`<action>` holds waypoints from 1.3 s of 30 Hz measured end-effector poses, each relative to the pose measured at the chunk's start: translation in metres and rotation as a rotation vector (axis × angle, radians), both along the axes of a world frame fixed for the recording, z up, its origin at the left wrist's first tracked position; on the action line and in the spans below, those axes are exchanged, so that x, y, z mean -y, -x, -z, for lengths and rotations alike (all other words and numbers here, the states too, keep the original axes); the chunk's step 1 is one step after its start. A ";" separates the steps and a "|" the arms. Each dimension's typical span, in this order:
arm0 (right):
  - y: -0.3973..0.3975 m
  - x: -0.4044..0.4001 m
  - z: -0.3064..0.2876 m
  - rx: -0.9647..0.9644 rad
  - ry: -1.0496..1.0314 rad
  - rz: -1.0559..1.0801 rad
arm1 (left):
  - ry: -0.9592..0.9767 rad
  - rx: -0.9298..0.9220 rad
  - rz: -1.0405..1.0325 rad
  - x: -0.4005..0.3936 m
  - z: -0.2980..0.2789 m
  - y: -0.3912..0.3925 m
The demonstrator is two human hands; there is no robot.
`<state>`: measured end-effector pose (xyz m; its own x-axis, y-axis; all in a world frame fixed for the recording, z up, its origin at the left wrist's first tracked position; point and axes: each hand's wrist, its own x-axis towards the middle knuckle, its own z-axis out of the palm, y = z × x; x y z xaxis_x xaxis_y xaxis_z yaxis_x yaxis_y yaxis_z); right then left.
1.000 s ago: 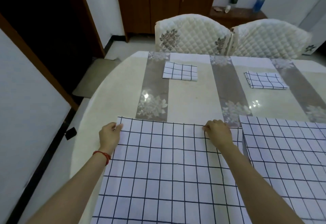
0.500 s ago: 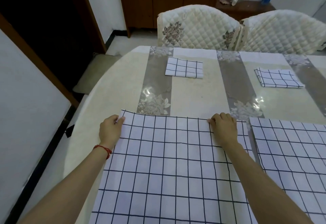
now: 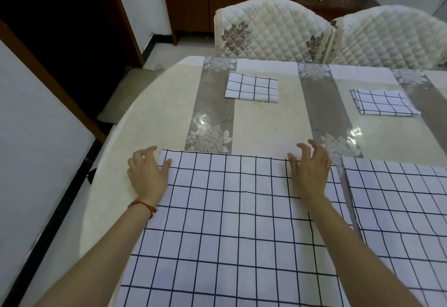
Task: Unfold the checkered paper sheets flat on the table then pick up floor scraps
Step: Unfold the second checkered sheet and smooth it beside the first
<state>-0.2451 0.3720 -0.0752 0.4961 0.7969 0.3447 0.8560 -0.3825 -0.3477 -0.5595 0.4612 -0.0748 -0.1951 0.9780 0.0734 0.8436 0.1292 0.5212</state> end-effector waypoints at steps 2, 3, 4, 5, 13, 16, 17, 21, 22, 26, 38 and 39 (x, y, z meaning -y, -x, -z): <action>0.020 0.001 -0.008 -0.033 -0.061 -0.022 | -0.088 -0.059 0.117 0.018 -0.004 -0.019; 0.033 0.001 -0.010 -0.040 -0.069 -0.056 | -0.117 -0.084 0.223 0.031 -0.004 -0.033; 0.046 0.002 -0.009 -0.026 -0.063 -0.099 | -0.126 -0.107 0.340 0.044 -0.002 -0.048; 0.059 0.004 -0.008 -0.012 -0.038 -0.145 | -0.109 -0.129 0.445 0.057 0.001 -0.062; 0.069 0.025 0.028 -0.067 0.446 -0.401 | 0.068 -0.309 0.634 0.096 0.033 -0.083; 0.026 0.034 0.025 -0.099 0.495 -0.180 | 0.103 -0.303 0.623 0.095 0.037 -0.083; 0.013 0.039 0.022 -0.124 0.502 -0.085 | 0.104 -0.311 0.619 0.095 0.036 -0.083; 0.022 0.051 0.012 -0.157 0.446 0.063 | 0.108 -0.323 0.620 0.095 0.037 -0.083; 0.040 0.053 0.012 -0.120 0.422 -0.001 | 0.103 -0.324 0.616 0.095 0.038 -0.083; 0.104 0.077 0.024 -0.104 0.450 -0.331 | 0.090 -0.333 0.622 0.095 0.039 -0.083; 0.043 0.131 0.020 -0.144 0.474 -0.030 | 0.181 -0.353 0.564 0.095 0.035 -0.086; 0.043 0.131 0.020 -0.148 0.470 -0.027 | 0.201 -0.329 0.512 0.097 0.033 -0.089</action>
<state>-0.2883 0.2412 -0.0952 0.4897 0.8624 -0.1281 0.8222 -0.5057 -0.2613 -0.4700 0.3639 -0.1075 0.3022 0.9423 -0.1442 0.9361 -0.2647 0.2316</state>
